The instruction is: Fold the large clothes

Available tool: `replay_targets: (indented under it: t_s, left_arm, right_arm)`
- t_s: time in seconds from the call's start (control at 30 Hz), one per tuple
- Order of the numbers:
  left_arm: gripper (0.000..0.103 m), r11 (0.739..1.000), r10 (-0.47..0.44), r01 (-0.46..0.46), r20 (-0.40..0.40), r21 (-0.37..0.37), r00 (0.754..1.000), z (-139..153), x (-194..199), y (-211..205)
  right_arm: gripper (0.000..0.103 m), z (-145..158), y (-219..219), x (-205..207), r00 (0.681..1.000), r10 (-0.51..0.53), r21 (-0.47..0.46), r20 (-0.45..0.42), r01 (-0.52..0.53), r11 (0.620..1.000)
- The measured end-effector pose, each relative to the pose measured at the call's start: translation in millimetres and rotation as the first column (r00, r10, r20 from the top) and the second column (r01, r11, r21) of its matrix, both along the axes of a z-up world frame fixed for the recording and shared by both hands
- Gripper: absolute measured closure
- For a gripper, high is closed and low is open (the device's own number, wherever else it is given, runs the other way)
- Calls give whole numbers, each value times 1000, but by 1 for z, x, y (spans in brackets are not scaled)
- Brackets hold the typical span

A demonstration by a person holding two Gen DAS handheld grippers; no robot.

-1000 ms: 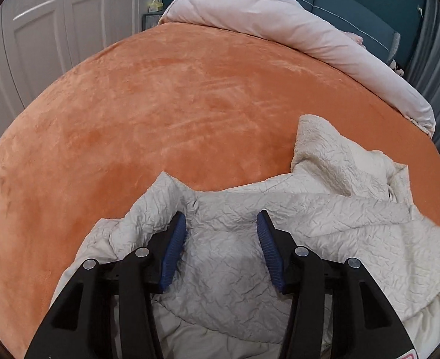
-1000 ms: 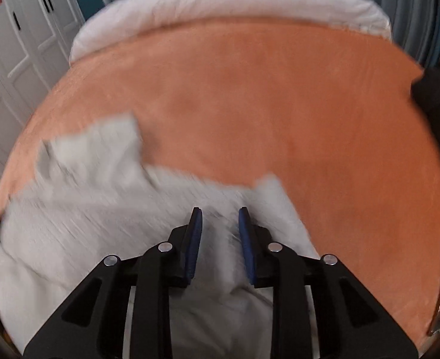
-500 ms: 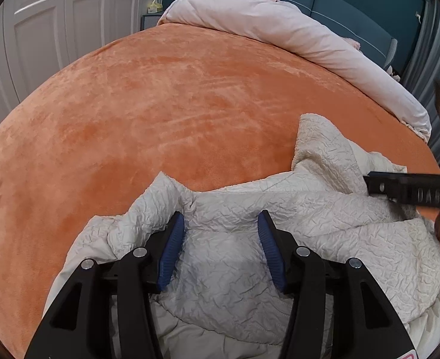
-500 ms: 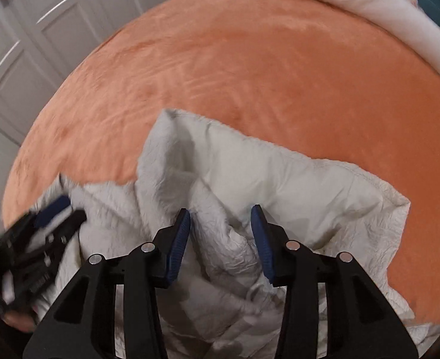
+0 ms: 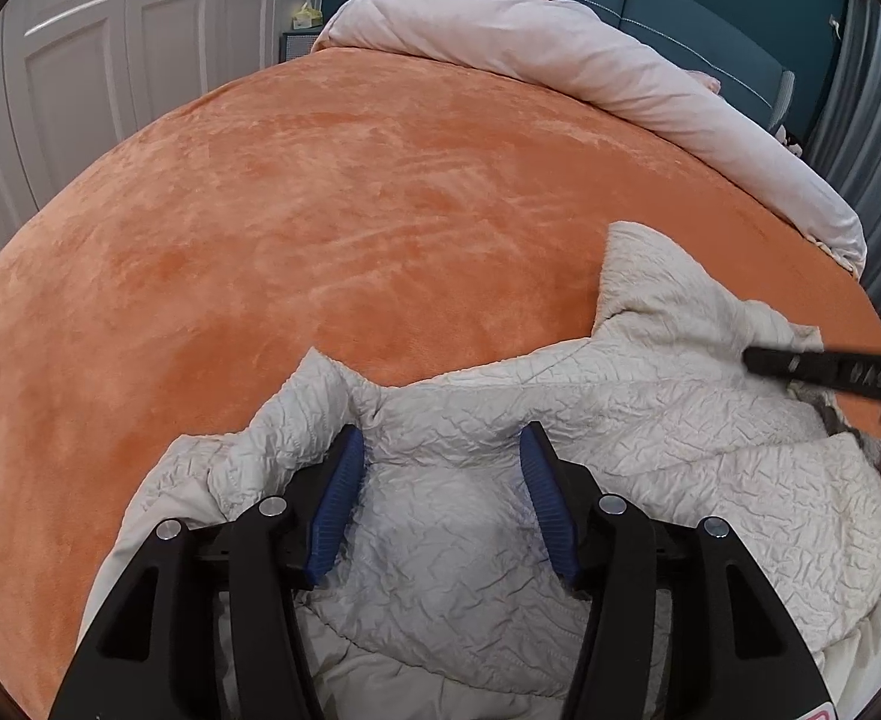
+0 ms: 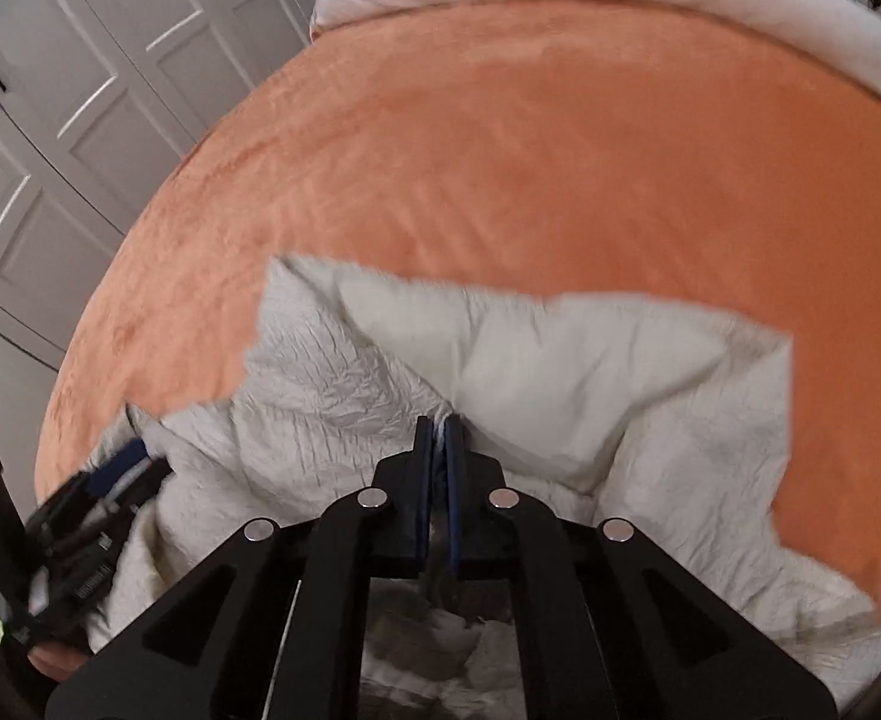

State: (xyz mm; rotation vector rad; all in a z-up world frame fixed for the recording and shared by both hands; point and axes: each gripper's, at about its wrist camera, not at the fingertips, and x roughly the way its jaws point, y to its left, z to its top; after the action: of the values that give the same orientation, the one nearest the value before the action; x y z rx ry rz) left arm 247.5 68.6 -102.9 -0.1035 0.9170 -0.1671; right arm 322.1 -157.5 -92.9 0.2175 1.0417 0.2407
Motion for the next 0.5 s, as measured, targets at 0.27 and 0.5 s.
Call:
replay_targets:
  t_s: [0.27,0.5]
  left_arm:
    - [49,1000,2,-3,4,28,1000,-1,1,-4]
    - [49,1000,4,-4,1,30,1000,-2,1,-4]
  right_arm:
    - [98,30,65,20,989,140,19,55,-141,990]
    - [99,23,12,63,987,-148,-100,65,154,983]
